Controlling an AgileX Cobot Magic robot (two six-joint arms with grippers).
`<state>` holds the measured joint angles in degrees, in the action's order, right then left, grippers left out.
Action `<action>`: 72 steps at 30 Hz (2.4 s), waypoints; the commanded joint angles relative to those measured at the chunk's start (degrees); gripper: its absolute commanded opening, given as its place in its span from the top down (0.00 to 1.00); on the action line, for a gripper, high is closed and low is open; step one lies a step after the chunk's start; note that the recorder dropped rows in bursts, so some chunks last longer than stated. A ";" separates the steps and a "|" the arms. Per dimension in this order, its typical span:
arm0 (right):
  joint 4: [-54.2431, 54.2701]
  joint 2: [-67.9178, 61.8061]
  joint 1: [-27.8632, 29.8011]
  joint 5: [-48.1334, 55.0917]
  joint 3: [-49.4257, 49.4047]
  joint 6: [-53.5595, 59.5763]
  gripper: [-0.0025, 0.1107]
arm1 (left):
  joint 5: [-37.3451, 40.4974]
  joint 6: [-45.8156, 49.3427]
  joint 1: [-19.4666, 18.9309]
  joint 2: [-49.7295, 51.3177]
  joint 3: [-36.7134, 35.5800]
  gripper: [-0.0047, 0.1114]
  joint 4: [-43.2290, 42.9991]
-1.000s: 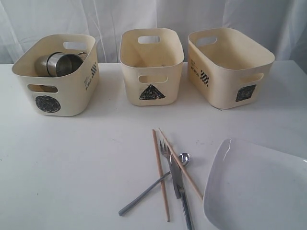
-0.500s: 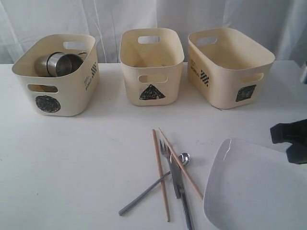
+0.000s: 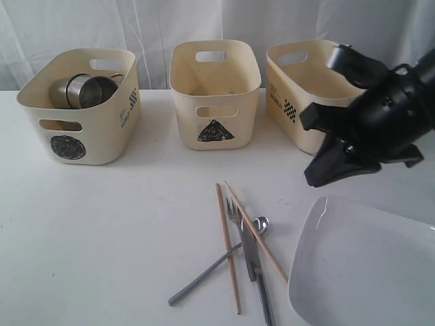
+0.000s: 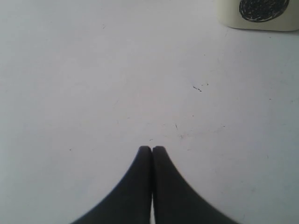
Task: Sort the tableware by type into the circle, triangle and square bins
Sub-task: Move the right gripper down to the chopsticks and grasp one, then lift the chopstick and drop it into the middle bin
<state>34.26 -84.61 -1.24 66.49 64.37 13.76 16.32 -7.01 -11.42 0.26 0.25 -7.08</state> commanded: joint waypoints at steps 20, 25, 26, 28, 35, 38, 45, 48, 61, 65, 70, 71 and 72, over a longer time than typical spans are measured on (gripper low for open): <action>-22.47 -20.18 -17.06 -10.02 17.47 -0.41 0.89 | -0.13 -0.05 0.31 -0.26 -0.25 0.96 -0.19; -19.36 -23.77 -17.06 -6.22 17.47 1.54 0.72 | -0.13 -0.05 0.31 -0.26 -0.25 0.96 -0.19; -19.36 -24.58 -17.06 -6.76 17.47 1.54 0.70 | -0.13 -0.05 0.31 -0.26 -0.25 0.96 -0.19; -18.70 -25.61 -17.06 -7.92 17.47 1.54 0.70 | -0.13 -0.05 0.31 -0.26 -0.25 0.96 -0.19; -15.41 -28.81 -17.06 -11.31 17.47 1.54 0.70 | -0.13 -0.05 0.31 -0.26 -0.25 0.96 -0.19; -15.01 -30.93 -17.06 -12.16 17.47 2.49 0.70 | -0.13 -0.05 0.31 -0.26 -0.25 0.96 -0.19; -15.01 -34.30 -17.06 -18.36 17.47 2.49 0.72 | -0.13 -0.05 0.31 -0.26 -0.25 0.96 -0.19; -15.01 -35.61 -17.06 -19.48 17.47 2.49 0.73 | -0.13 -0.05 0.31 -0.26 -0.25 0.96 -0.19; -8.30 -34.41 -17.06 -20.42 19.78 0.61 0.98 | -0.13 -0.05 0.31 -0.26 -0.25 0.96 -0.19; -2.98 -29.93 -16.94 -18.27 26.48 2.09 0.98 | -0.13 -0.05 0.31 -0.26 -0.25 0.96 -0.19; -1.79 -25.99 -15.16 -21.88 39.64 3.12 0.98 | -0.13 -0.05 0.31 -0.26 -0.25 0.96 -0.19; -1.89 -25.96 -14.51 -24.09 40.71 3.10 0.98 | -0.13 -0.05 0.31 -0.26 -0.25 0.96 -0.19; -1.89 -25.96 -13.24 -29.81 41.77 3.23 0.98 | -0.13 -0.05 0.31 -0.26 -0.25 0.96 -0.19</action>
<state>32.47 -111.13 -16.54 42.81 104.40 16.06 16.32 -7.01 -11.42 0.26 0.25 -7.21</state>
